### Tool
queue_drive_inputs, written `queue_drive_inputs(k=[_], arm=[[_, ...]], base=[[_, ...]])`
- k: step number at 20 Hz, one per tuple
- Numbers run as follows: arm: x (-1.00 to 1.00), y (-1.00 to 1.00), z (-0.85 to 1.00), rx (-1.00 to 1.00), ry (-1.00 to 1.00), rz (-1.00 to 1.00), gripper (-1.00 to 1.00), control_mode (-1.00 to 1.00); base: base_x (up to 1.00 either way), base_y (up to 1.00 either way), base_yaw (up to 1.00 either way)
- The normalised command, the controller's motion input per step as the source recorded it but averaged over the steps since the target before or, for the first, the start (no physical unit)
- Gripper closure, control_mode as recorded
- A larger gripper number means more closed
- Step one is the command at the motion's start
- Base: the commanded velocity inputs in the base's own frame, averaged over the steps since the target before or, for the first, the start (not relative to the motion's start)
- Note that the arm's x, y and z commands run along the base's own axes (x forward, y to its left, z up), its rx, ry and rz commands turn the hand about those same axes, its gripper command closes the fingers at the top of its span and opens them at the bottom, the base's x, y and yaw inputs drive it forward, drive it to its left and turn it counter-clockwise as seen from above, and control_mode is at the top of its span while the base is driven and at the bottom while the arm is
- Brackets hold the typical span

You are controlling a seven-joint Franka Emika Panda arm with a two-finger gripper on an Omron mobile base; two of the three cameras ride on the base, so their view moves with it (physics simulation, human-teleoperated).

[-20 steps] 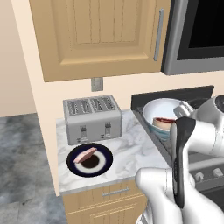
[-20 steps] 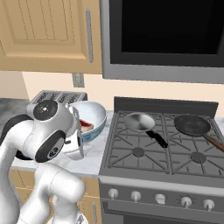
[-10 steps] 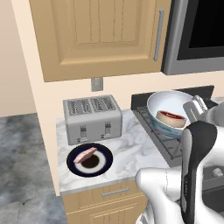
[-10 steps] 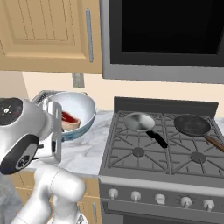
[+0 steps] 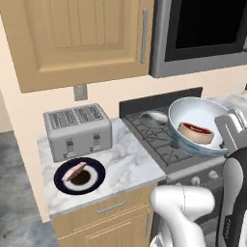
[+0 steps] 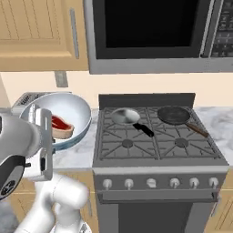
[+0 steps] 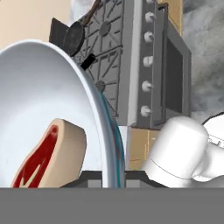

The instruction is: Place one of the steaks on the plate and the other in the bowl. Then place the bowl in the fridge.

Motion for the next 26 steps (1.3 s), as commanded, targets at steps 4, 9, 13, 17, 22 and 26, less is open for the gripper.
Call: queue_drive_inputs(k=[4, 9, 13, 17, 22, 26], arm=[[0.00, 0.00, 0.00, 0.00, 0.00, 0.00, 1.00, 1.00], [0.00, 0.00, 0.00, 0.00, 0.00, 0.00, 1.00, 1.00], [0.00, 0.00, 0.00, 0.00, 0.00, 0.00, 1.00, 1.00], [0.00, 0.00, 0.00, 0.00, 0.00, 0.00, 1.00, 1.00], [0.00, 0.00, 0.00, 0.00, 0.00, 0.00, 1.00, 1.00], [0.00, 0.00, 0.00, 0.00, 0.00, 0.00, 1.00, 1.00]], base=[[0.00, 0.00, -1.00], [0.00, 0.00, -1.00], [0.00, 0.00, -1.00], [0.00, 0.00, -1.00], [0.01, -0.14, -0.96], [0.53, -0.19, -0.72]])
